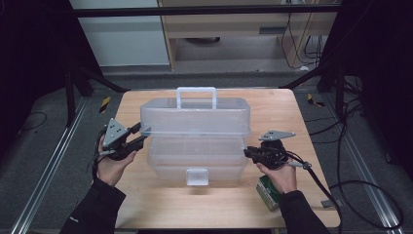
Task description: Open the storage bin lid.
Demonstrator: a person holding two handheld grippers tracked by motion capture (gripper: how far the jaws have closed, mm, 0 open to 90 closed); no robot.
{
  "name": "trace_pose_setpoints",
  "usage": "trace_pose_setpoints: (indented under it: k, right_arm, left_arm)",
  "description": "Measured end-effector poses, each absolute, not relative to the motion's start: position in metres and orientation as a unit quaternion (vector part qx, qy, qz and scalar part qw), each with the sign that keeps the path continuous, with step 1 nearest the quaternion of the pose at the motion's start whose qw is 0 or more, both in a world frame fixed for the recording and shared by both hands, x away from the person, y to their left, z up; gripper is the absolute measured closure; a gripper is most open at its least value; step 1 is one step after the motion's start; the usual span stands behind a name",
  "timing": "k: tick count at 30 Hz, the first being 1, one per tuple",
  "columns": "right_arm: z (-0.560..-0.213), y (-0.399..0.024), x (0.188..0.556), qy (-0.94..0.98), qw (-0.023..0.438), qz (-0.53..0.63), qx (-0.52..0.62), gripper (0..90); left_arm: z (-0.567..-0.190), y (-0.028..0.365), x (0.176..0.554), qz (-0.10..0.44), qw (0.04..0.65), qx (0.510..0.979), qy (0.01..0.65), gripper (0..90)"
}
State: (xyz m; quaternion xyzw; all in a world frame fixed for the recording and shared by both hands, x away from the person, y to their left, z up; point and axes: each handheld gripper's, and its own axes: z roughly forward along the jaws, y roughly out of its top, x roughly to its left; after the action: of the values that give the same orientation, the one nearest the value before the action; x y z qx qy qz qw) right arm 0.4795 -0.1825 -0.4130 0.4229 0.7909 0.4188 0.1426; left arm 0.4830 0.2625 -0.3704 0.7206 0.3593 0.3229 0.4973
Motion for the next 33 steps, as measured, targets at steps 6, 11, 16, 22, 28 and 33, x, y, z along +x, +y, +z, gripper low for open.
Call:
trace_pose_setpoints:
  k: [6,11,16,22,28,33]
  right_arm:
    - [-0.413,-0.182,0.48,0.789,0.14,0.419,0.427,77.7]
    - [-0.413,-0.182,0.48,0.788,0.139,0.419,0.428,77.9]
    - [-0.413,-0.182,0.48,0.788,0.139,0.419,0.429,77.9]
    - [-0.413,-0.182,0.48,0.787,0.138,0.419,0.432,77.9]
    - [-0.413,-0.182,0.48,0.786,0.136,0.418,0.436,77.9]
    - [-0.413,-0.182,0.48,0.785,0.134,0.416,0.438,77.9]
  left_arm:
    - [-0.365,0.262,0.488,0.327,0.503,0.716,0.358,61.8]
    - [-0.362,0.262,0.493,0.328,0.511,0.709,0.358,62.1]
    - [-0.358,0.261,0.498,0.33,0.517,0.703,0.36,62.7]
    - [-0.352,0.26,0.504,0.335,0.519,0.697,0.364,63.2]
    - [-0.347,0.257,0.508,0.328,0.521,0.69,0.381,63.6]
    - [-0.343,0.258,0.515,0.342,0.521,0.689,0.371,64.1]
